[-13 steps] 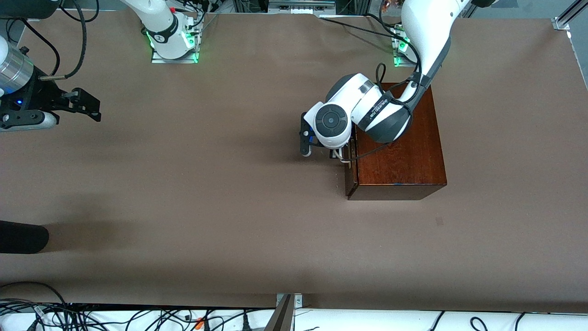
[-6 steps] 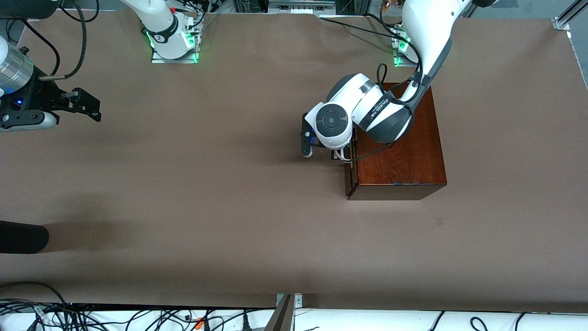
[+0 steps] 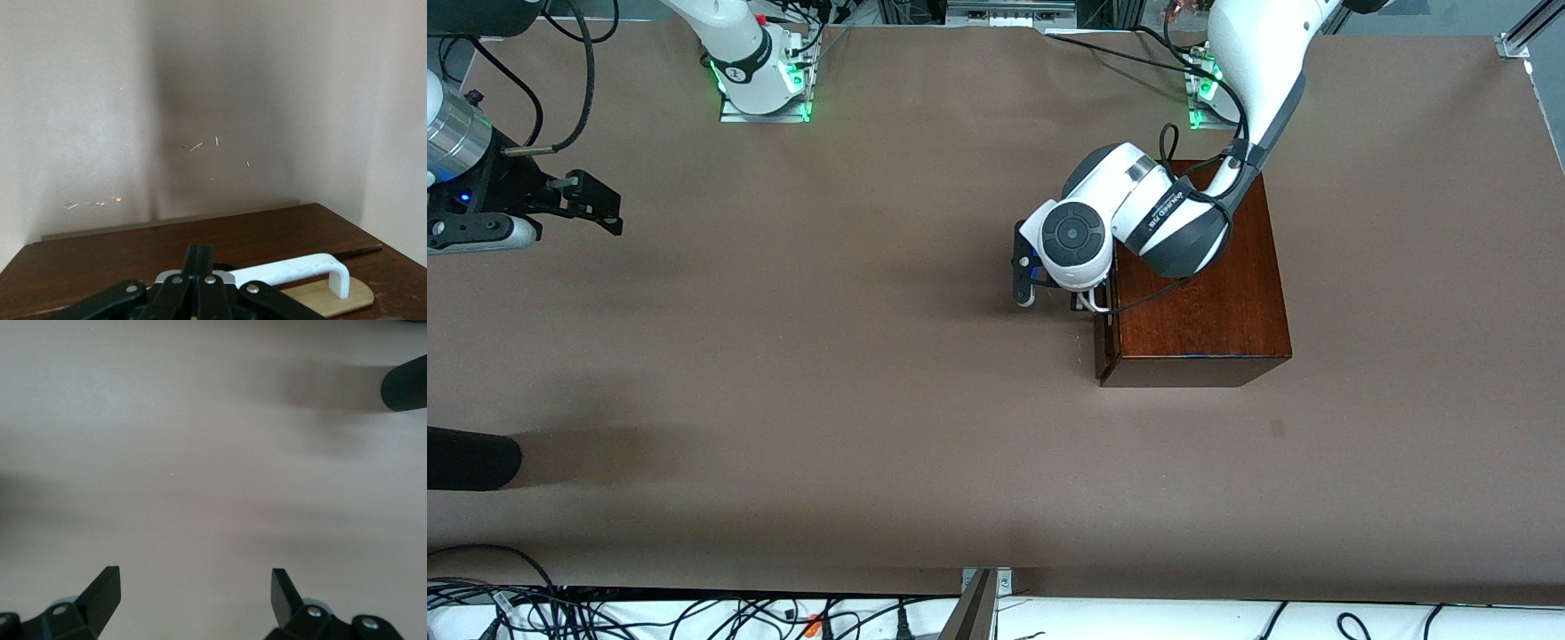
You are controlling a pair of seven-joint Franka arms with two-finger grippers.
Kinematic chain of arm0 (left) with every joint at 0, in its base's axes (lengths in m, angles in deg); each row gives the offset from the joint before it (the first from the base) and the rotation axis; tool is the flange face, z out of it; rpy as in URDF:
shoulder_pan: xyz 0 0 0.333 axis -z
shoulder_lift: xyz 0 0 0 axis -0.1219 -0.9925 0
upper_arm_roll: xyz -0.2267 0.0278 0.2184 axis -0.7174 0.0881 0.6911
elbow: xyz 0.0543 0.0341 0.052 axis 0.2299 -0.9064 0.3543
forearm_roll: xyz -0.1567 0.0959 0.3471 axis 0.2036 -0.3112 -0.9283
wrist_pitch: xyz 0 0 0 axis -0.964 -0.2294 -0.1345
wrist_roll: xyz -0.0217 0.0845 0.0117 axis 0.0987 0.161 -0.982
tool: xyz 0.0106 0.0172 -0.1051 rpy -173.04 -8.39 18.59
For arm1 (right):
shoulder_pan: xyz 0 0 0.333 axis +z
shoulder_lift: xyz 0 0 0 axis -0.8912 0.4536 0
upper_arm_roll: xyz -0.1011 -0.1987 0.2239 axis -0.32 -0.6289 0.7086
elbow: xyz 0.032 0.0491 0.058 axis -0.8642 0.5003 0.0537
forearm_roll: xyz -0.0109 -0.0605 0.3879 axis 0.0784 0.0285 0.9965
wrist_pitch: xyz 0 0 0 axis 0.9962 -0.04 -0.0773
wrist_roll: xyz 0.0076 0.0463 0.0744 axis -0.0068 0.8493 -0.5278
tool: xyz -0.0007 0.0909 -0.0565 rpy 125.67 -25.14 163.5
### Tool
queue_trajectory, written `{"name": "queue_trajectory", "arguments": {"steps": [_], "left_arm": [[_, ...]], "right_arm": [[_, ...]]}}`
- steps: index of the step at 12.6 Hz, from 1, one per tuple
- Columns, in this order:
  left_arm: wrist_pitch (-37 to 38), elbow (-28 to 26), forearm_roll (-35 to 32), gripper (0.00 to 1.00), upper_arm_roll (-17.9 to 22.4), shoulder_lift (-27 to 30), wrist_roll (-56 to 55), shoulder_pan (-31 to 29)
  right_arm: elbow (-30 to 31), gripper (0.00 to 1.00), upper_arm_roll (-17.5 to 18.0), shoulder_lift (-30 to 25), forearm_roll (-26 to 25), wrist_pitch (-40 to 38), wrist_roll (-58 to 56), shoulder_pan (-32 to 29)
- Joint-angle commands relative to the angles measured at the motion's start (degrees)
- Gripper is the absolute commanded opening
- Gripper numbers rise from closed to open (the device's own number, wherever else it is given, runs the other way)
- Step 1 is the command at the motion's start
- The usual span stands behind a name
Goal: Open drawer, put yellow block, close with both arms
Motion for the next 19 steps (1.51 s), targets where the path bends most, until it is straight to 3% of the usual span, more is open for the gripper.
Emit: {"name": "queue_trajectory", "arguments": {"steps": [1,2,3,4,7,10,15,18,19], "left_arm": [[2.1,0.2,-1.7,0.0,0.3,5.5,-4.4,-0.8],[4.1,0.5,-1.6,0.04,0.3,7.4,-7.6,-1.9],[5.4,0.5,-1.4,0.62,0.3,9.6,-11.6,-3.5],[6.3,0.4,-1.1,1.0,0.0,11.5,-14.8,-5.2],[9.8,1.0,1.2,1.0,0.4,14.9,-28.1,-9.1],[16.2,8.3,1.1,1.0,0.7,14.8,-28.4,-11.7],[22.5,15.2,1.7,1.0,1.6,14.8,-28.3,-19.5],[17.1,13.7,4.0,1.0,2.9,15.6,-29.7,-24.6],[16.7,11.5,5.6,1.0,6.6,17.4,-31.0,-24.2]], "right_arm": [[-0.9,1.0,-0.4,0.3,0.9,-0.2,0.5,0.2],[-0.9,1.0,-0.4,0.2,0.9,-0.2,0.5,0.2],[-0.9,1.0,-0.4,0.3,0.9,-0.2,0.5,0.2],[-0.9,1.0,-0.4,0.3,0.9,-0.2,0.5,0.2],[-0.9,1.0,-0.4,0.3,0.9,-0.2,0.5,0.2],[-0.9,1.0,-0.4,0.3,0.9,-0.2,0.5,0.2],[-0.9,1.0,-0.4,0.3,0.9,-0.2,0.4,0.2],[-0.9,1.0,-0.4,0.3,0.9,-0.2,0.4,0.2],[-0.9,1.0,-0.4,0.3,0.9,-0.2,0.4,0.2]]}}
